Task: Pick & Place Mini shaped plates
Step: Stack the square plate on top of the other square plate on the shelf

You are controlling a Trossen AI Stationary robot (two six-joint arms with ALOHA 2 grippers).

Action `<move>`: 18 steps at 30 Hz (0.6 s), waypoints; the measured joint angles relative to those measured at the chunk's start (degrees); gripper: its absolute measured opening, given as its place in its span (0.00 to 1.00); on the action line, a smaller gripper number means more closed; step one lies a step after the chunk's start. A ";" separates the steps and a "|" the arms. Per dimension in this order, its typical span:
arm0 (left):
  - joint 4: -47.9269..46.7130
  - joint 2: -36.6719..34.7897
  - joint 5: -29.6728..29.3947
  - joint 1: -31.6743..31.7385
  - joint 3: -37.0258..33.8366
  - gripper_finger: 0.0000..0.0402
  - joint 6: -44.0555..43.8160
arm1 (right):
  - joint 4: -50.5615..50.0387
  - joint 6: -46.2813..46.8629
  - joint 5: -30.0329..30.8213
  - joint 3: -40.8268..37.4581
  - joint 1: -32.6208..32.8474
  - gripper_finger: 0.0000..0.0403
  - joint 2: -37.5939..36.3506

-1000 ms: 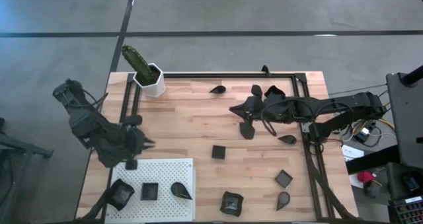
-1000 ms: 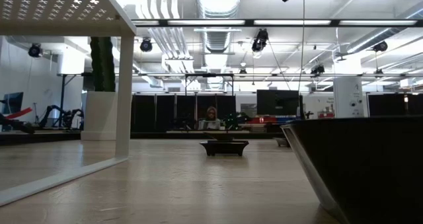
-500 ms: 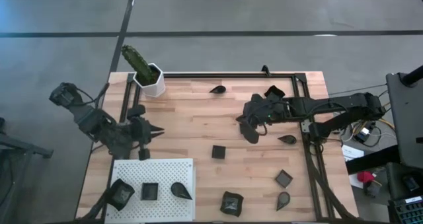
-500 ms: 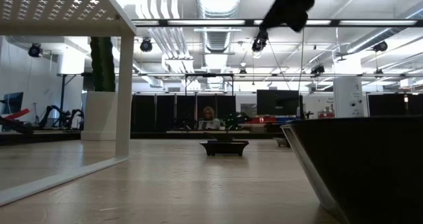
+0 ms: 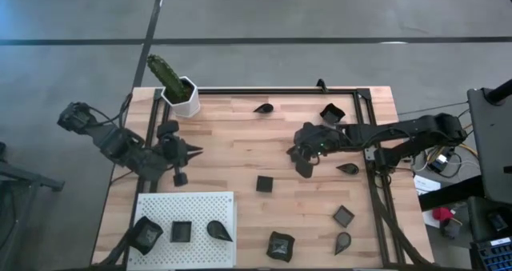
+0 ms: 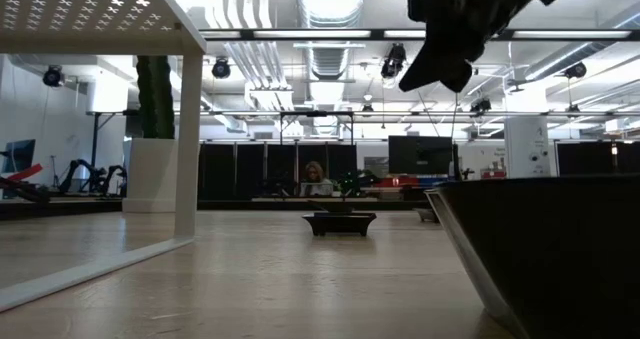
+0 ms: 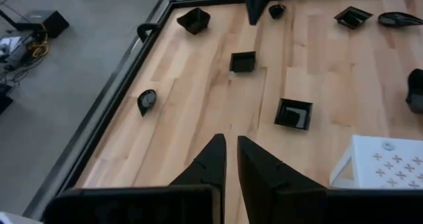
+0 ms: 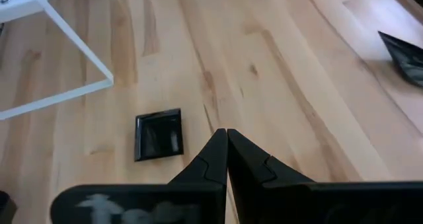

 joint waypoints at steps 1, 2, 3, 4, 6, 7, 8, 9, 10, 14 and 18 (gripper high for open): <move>0.06 0.00 0.00 0.16 -0.04 0.08 0.12 | 2.14 -0.06 -0.02 -1.36 0.04 0.02 0.02; 0.09 0.00 -0.02 0.23 -0.14 0.08 0.30 | 4.54 -0.38 -0.02 -2.76 0.03 0.02 0.02; 0.16 0.00 -0.01 0.24 -0.22 0.09 0.60 | 6.68 -0.96 -0.01 -3.95 0.01 0.02 0.02; 0.29 0.00 0.01 0.24 -0.25 0.09 0.94 | 8.14 -1.30 0.00 -4.88 0.01 0.02 0.02; 0.35 0.02 0.02 0.24 -0.28 0.08 1.31 | 9.11 -1.31 -0.01 -5.95 0.01 0.03 0.02; 0.37 0.00 0.02 0.24 -0.28 0.08 1.35 | 9.14 -1.32 0.00 -6.23 0.01 0.03 0.02; 0.37 0.02 0.02 0.24 -0.28 0.08 1.36 | 9.27 -1.40 0.00 -6.48 0.03 0.05 0.02; 0.37 0.01 0.02 0.24 -0.28 0.08 1.38 | 9.64 -1.52 0.00 -6.71 0.03 0.06 0.02; 0.37 0.02 0.02 0.24 -0.28 0.08 1.39 | 9.98 -1.53 0.00 -6.83 0.03 0.08 0.02; 0.35 0.02 0.02 0.23 -0.29 0.08 1.40 | 10.30 -2.71 0.02 -7.43 0.25 0.16 0.02; 0.35 0.02 0.04 0.22 -0.31 0.08 2.28 | 14.48 -4.44 0.06 -8.80 0.72 0.21 1.51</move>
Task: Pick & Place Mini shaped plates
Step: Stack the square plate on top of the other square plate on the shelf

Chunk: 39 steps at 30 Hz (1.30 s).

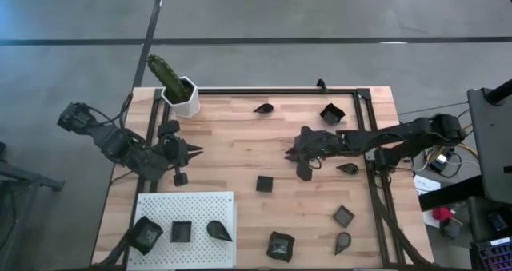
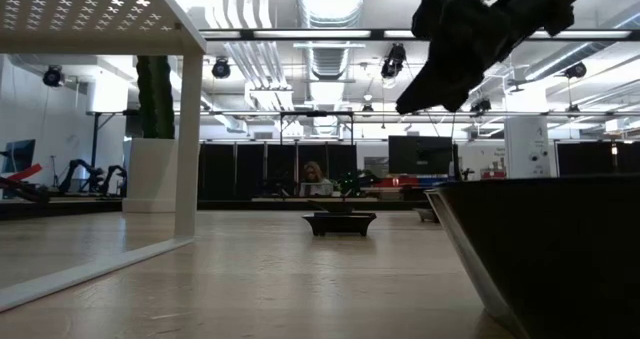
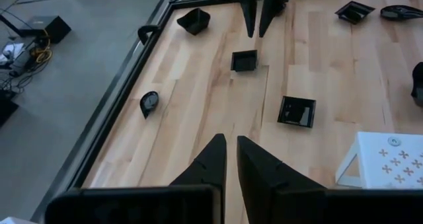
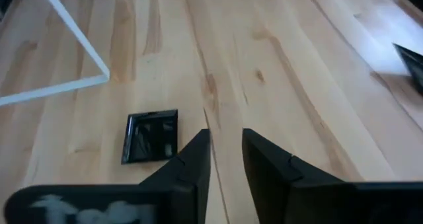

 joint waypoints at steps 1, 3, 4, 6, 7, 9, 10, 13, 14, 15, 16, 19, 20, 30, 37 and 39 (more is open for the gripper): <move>0.00 0.00 0.00 0.00 0.00 0.07 0.12 | 1.57 -0.73 0.00 -0.35 0.21 0.22 0.94; 0.00 0.00 0.00 0.00 0.00 0.07 0.14 | 4.35 -1.83 -0.07 -0.63 0.75 0.23 4.10; 0.03 0.00 0.00 0.00 0.00 0.07 0.27 | 5.67 -1.87 -0.33 -0.36 0.79 0.23 5.73; 0.12 0.02 0.02 0.00 -0.02 0.07 0.55 | 6.25 -1.64 -0.43 0.25 0.84 0.24 8.94; 0.17 0.03 0.02 0.00 -0.02 0.07 0.56 | 7.48 -1.62 -0.69 0.60 0.80 0.24 10.66; 0.19 0.12 0.02 0.00 -0.02 0.07 0.56 | 10.90 -1.76 -3.32 1.19 0.73 0.23 13.54; 0.20 0.18 0.03 0.00 -0.02 0.07 0.57 | 12.74 -1.81 -5.54 1.27 0.74 0.23 14.95; 0.31 0.37 0.15 0.00 -0.02 0.07 0.56 | 17.34 -1.82 -11.06 2.48 0.86 0.21 19.02; 0.33 0.39 0.11 0.00 -0.02 0.07 0.58 | 17.47 -1.82 -11.48 3.07 0.86 0.21 20.18; 0.37 0.42 0.19 0.00 -0.02 0.07 0.72 | 17.57 -1.84 -11.50 3.61 0.86 0.20 21.20; 0.37 0.59 0.35 0.00 -0.02 0.07 0.75 | 17.61 -1.89 -11.47 3.98 0.80 0.20 22.37; 0.39 0.83 0.52 0.02 -0.02 0.07 0.82 | 17.60 -2.08 -11.45 5.08 0.73 0.20 25.19; 0.39 0.90 0.52 0.02 -0.02 0.07 0.82 | 17.53 -2.12 -11.47 5.26 0.71 0.20 25.95; 0.37 1.03 0.60 0.02 -0.02 0.07 0.82 | 17.35 -2.11 -10.53 6.02 0.42 0.24 29.16; 0.48 1.03 0.57 0.02 -0.02 0.07 0.80 | 16.99 -2.06 -10.35 6.02 0.16 0.22 29.22; 0.49 1.03 0.57 0.02 -0.02 0.07 0.80 | 17.08 -1.95 -10.35 6.02 0.16 0.22 29.78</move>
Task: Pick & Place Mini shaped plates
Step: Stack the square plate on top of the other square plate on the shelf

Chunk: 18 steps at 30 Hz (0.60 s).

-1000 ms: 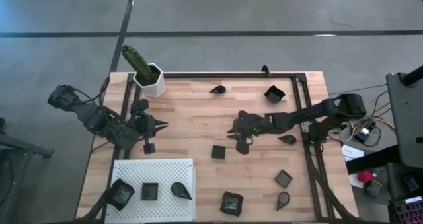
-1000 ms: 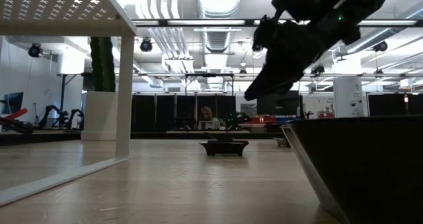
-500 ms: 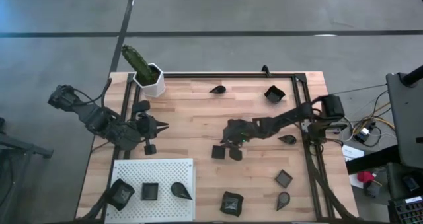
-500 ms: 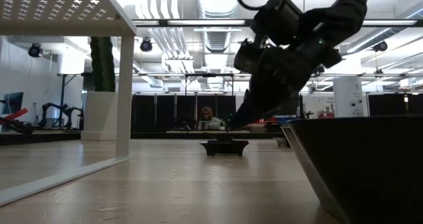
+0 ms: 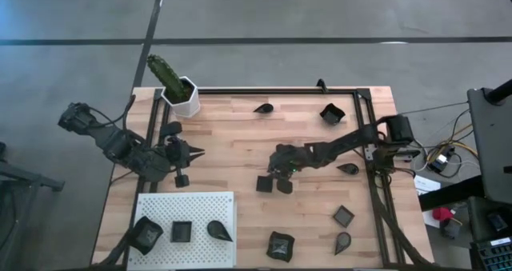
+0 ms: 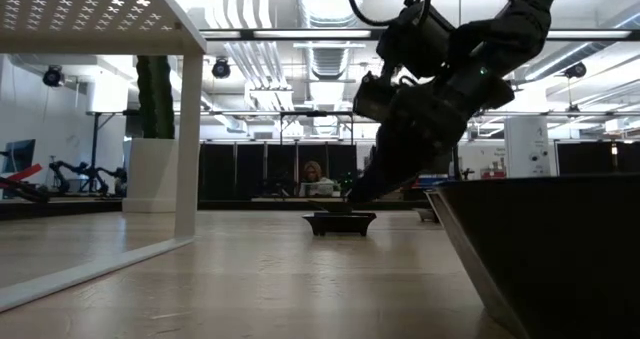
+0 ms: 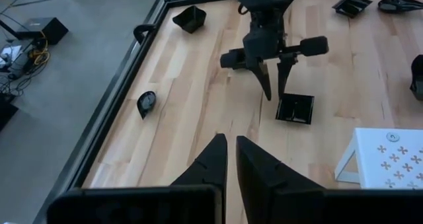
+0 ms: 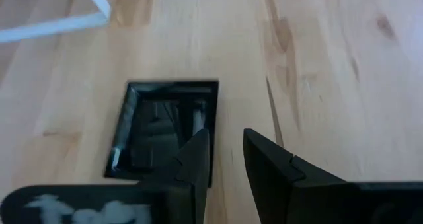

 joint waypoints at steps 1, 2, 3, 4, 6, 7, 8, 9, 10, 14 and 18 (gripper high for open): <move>0.01 0.00 0.00 0.00 0.00 0.06 0.00 | -0.23 0.11 -0.01 0.00 0.00 0.22 0.29; 0.02 0.00 0.00 0.00 0.00 0.06 0.00 | -0.29 0.11 0.01 0.00 0.00 0.22 0.77; 0.04 0.00 -0.02 0.00 0.00 0.06 0.00 | -0.03 0.09 0.01 0.00 0.00 0.22 1.31; 0.04 0.00 -0.02 0.00 0.00 0.06 0.00 | -0.07 0.09 -0.01 0.00 0.00 0.23 1.84; 0.07 0.00 -0.04 0.00 0.00 0.06 0.00 | 0.09 0.13 -0.01 0.09 0.00 0.24 2.82; 0.08 0.00 -0.04 0.00 0.00 0.06 -0.02 | 0.14 0.12 -0.05 0.18 0.00 0.24 2.95; 0.11 0.00 -0.05 0.00 0.00 0.06 -0.01 | 0.29 0.11 -0.02 0.20 0.00 0.24 3.03; 0.12 0.00 -0.07 0.00 0.00 0.06 -0.02 | 0.26 0.11 -0.05 0.20 0.00 0.24 3.03; 0.14 0.00 -0.09 0.00 0.00 0.06 -0.02 | 0.31 0.11 -0.04 0.20 0.00 0.24 3.00; 0.25 0.00 -0.13 0.00 0.00 0.07 -0.02 | 0.14 0.09 -0.08 0.21 0.00 0.23 2.53; 0.25 0.00 -0.11 0.00 0.00 0.06 -0.02 | 0.22 -0.07 -0.21 0.78 0.02 0.21 2.45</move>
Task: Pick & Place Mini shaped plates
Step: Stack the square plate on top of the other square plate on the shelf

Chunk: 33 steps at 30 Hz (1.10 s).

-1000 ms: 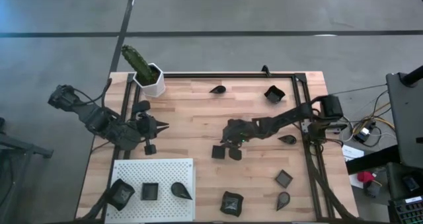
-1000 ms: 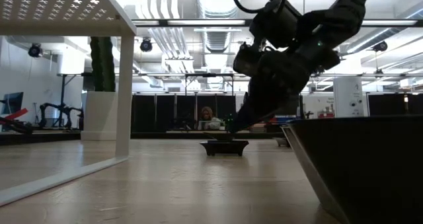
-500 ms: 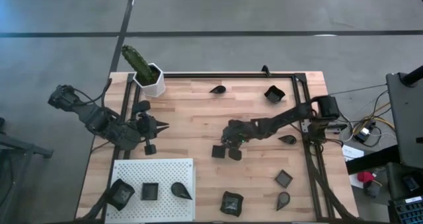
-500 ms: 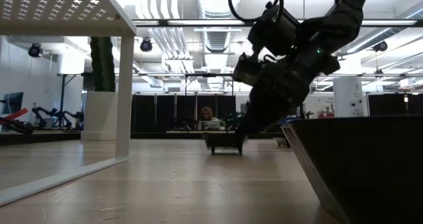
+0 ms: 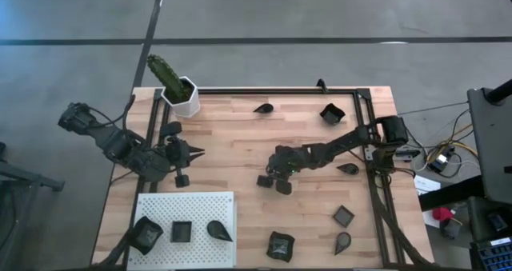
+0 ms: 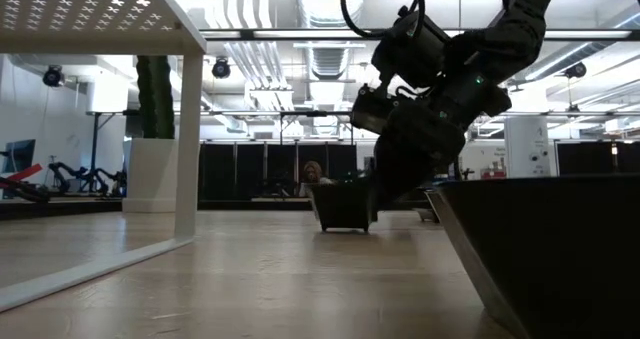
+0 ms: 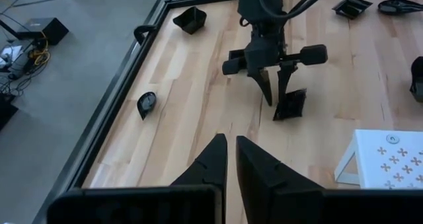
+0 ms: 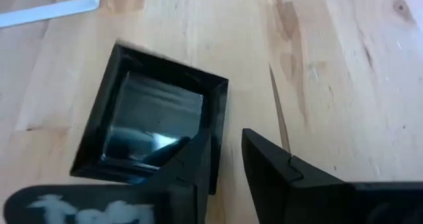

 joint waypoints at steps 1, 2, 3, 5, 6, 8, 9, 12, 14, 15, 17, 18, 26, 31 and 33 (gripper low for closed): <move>0.00 0.00 0.00 0.00 0.00 0.06 0.00 | 0.01 -0.02 0.00 0.09 0.02 0.20 -0.03; 0.00 0.00 0.01 0.00 0.00 0.06 0.02 | 0.05 -0.02 0.00 0.17 0.02 0.19 -0.03; 0.00 0.00 0.02 0.00 0.00 0.06 0.00 | 0.07 0.01 0.00 0.20 0.02 0.19 -0.03; 0.00 0.00 0.02 0.00 0.00 0.07 0.00 | 0.01 0.18 0.00 0.29 0.02 0.18 -0.03; -0.02 0.00 0.02 0.00 0.00 0.07 0.00 | 0.05 0.18 -0.01 0.35 0.00 0.18 -0.03; 0.00 0.00 0.02 0.00 0.00 0.07 0.00 | 0.06 0.43 -0.05 0.35 0.00 0.17 -0.05; 0.00 0.00 0.04 0.00 0.00 0.07 0.00 | 0.05 0.44 -0.07 0.35 0.00 0.17 -0.05; 0.00 0.00 0.04 0.00 0.00 0.06 0.00 | 0.06 0.44 -0.18 0.35 0.00 0.19 -0.05; 0.00 0.00 0.04 0.00 0.00 0.06 0.00 | 0.06 0.48 -0.22 0.35 0.00 0.20 -0.05; 0.00 0.00 0.05 0.00 0.00 0.06 0.00 | 0.06 0.58 -0.22 0.35 0.00 0.20 -0.05; 0.00 0.00 0.07 0.00 0.00 0.06 0.00 | 0.06 0.59 -0.23 0.35 0.00 0.21 -0.07; 0.00 0.00 0.06 0.00 0.00 0.06 0.00 | 0.06 0.60 -0.23 0.35 0.00 0.22 -0.07; 0.00 0.00 0.05 0.01 0.00 0.06 0.00 | -2.07 0.62 -0.64 0.35 -0.02 0.22 -0.14; 0.05 0.00 0.07 0.01 0.00 0.06 0.00 | -3.81 0.54 -2.48 0.40 -0.04 0.19 -0.24; 0.24 0.00 0.07 0.02 0.00 0.06 0.00 | -3.76 0.25 -3.45 0.40 -0.02 0.18 -0.24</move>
